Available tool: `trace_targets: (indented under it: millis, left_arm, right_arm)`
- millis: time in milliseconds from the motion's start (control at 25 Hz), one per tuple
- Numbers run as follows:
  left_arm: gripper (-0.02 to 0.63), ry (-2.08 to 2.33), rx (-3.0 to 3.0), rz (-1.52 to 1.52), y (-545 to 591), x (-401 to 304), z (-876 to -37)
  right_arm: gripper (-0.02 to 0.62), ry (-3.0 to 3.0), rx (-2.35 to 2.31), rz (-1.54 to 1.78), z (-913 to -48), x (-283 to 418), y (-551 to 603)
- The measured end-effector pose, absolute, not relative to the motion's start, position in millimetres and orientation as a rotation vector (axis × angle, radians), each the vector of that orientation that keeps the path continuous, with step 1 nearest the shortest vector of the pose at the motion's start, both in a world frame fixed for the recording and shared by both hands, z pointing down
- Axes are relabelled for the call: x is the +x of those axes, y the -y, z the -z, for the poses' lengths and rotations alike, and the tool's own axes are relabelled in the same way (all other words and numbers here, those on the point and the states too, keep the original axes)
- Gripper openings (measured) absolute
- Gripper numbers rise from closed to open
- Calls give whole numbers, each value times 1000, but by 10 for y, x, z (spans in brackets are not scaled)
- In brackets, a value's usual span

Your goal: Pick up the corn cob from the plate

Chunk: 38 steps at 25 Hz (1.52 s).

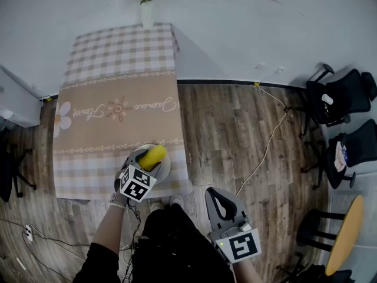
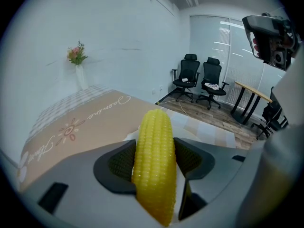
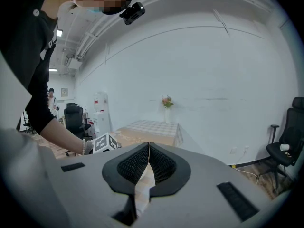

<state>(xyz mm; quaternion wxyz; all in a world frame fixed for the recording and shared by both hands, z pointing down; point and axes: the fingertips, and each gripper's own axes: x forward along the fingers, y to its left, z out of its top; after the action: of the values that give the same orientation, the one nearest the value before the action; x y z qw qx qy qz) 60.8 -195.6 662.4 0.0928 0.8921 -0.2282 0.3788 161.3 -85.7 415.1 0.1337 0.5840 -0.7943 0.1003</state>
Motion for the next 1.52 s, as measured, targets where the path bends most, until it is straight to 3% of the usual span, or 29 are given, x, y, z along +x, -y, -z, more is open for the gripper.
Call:
trace_targets:
  millis: [1520]
  left_arm:
    - [258, 908, 2800, -743, 1677, 257, -5039]
  right_arm:
    - [43, 2430, 1578, -99, -3823, 1096, 943]
